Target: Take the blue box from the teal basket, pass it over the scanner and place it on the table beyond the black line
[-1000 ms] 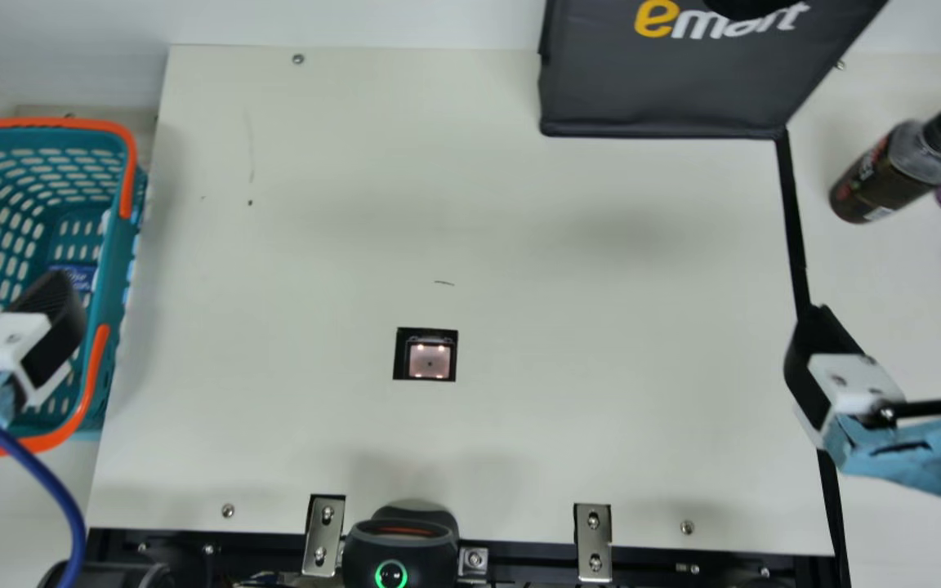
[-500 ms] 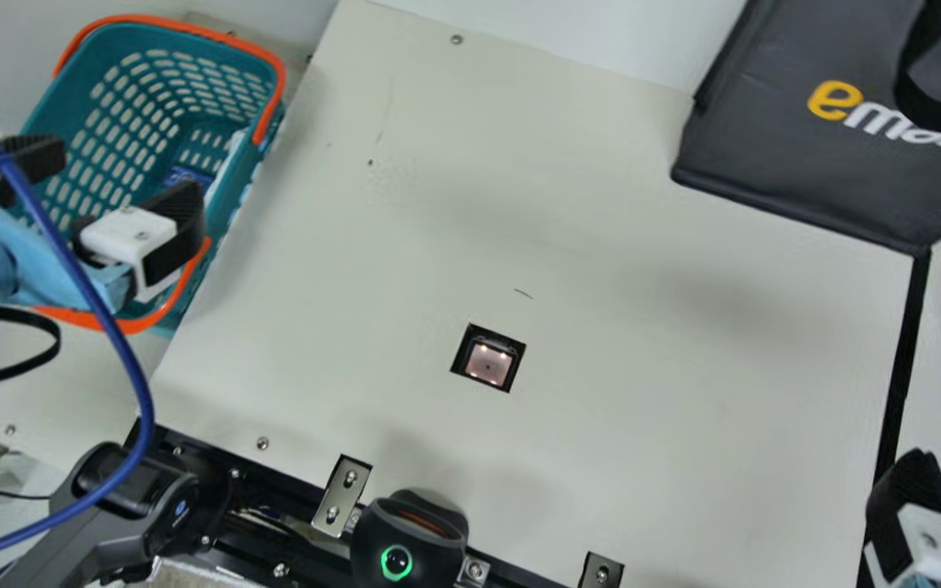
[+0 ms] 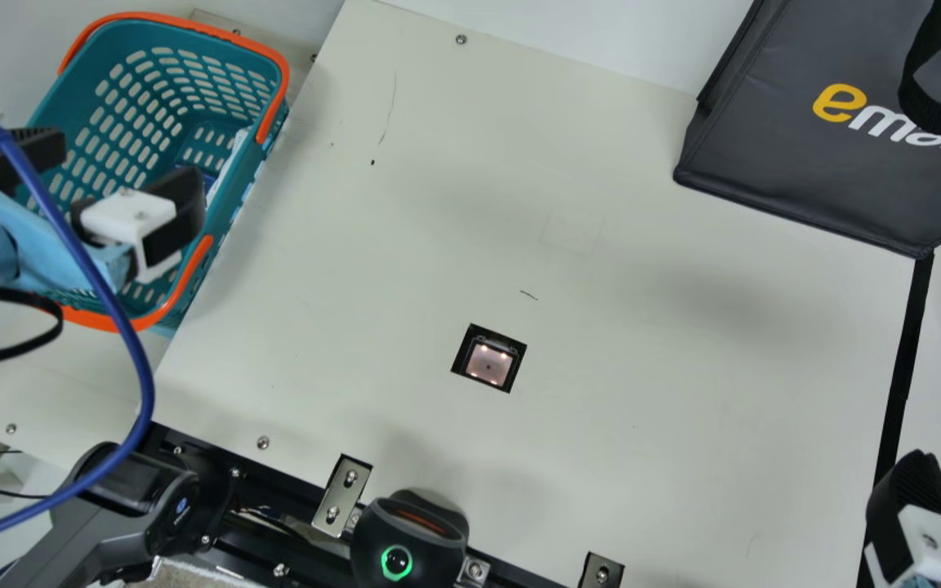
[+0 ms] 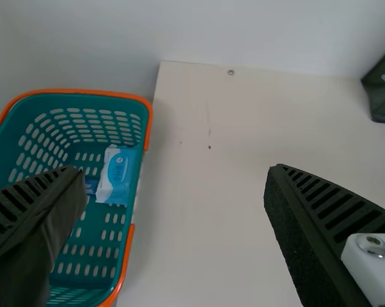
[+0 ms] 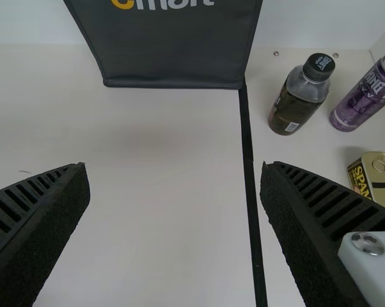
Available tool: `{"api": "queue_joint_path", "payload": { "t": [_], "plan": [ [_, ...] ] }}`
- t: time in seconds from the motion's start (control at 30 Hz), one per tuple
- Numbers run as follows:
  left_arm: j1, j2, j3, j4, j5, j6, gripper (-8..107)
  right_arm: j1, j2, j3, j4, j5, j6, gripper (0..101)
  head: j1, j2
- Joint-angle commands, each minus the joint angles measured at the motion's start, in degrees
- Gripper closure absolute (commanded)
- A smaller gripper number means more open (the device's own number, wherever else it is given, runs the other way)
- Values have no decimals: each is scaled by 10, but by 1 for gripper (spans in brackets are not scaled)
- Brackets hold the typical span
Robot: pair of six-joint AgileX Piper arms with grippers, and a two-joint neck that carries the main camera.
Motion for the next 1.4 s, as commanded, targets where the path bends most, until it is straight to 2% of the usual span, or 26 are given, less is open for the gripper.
{"api": "queue_joint_path", "payload": {
  "t": [0.0, 0.4, 0.73, 0.97, 1.37],
  "plan": [
    [24, 11, -4, 2, -4, -19, 9, 0, 0, 0, 0, 0, 0, 6, -17, 1],
    [175, 92, -20, -4, -36, -80, 9, 0, 0, 0, 0, 0, 0, 6, -17, 1],
    [274, 184, -31, -51, -51, -56, 9, 0, 0, 0, 0, 0, 0, 6, -17, 1],
    [307, 256, -48, -78, -53, -7, 9, 0, 0, 0, 0, 0, 0, 6, -17, 1],
    [318, 377, -82, -79, -52, 105, 9, 0, 0, 0, 0, 0, 0, 6, -17, 1]
  ]
}}
